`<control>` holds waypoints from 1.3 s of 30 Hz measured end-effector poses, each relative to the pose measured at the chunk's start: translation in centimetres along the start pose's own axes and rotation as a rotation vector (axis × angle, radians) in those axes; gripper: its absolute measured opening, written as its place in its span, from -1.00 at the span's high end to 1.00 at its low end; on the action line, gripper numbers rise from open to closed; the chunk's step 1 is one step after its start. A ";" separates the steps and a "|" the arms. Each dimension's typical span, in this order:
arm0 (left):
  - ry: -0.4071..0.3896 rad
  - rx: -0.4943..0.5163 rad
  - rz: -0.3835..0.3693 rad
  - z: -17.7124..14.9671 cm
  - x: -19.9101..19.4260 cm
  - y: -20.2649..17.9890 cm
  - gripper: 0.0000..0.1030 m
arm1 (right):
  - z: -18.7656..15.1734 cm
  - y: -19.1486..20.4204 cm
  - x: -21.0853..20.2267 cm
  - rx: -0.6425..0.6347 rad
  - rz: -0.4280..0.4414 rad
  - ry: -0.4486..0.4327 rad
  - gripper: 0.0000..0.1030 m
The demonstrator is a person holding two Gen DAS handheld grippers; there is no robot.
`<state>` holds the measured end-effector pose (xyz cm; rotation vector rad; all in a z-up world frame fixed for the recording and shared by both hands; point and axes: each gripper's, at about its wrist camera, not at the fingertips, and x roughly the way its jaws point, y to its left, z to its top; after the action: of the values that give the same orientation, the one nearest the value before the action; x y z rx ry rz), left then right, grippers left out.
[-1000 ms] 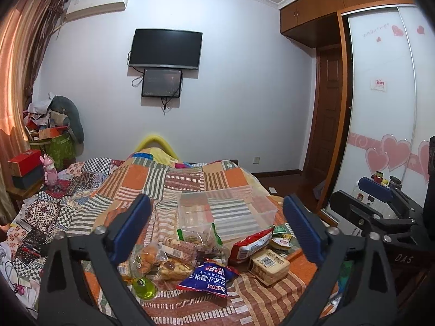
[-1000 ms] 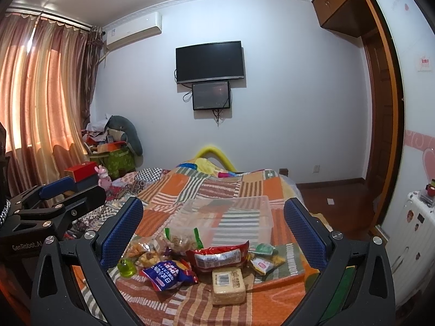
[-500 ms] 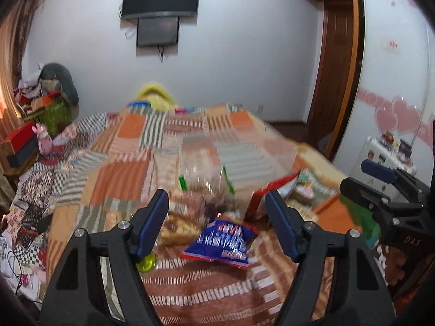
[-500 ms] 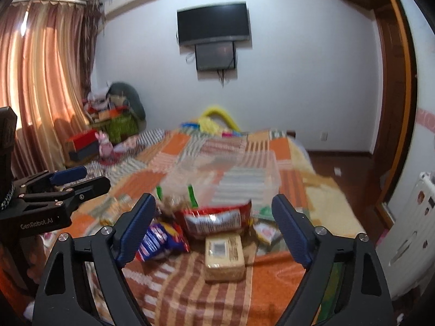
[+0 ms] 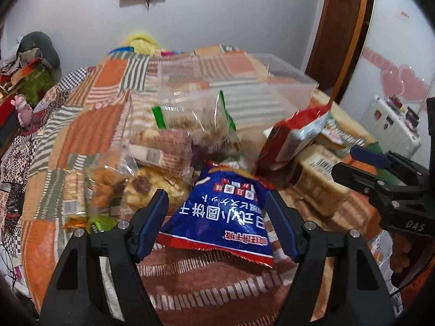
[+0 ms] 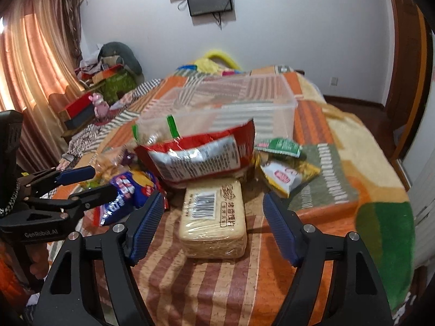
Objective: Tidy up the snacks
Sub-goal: 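Grasp the blue biscuit bag with the left tool while the right tool grasps the bread loaf, then lower the blue bag into the clear box with the left tool while the right tool drops the loaf in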
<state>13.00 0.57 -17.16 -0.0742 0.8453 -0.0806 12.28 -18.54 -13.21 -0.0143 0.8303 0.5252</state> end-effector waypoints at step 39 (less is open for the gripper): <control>-0.144 -0.010 -0.069 2.4 -6.3 -1.7 -0.19 | 2.3 -1.1 -3.3 0.003 0.014 -0.096 -0.01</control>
<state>10.58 -0.44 -10.76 -0.1173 0.6997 -0.1348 12.54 -20.42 -9.57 0.0190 0.7383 0.5339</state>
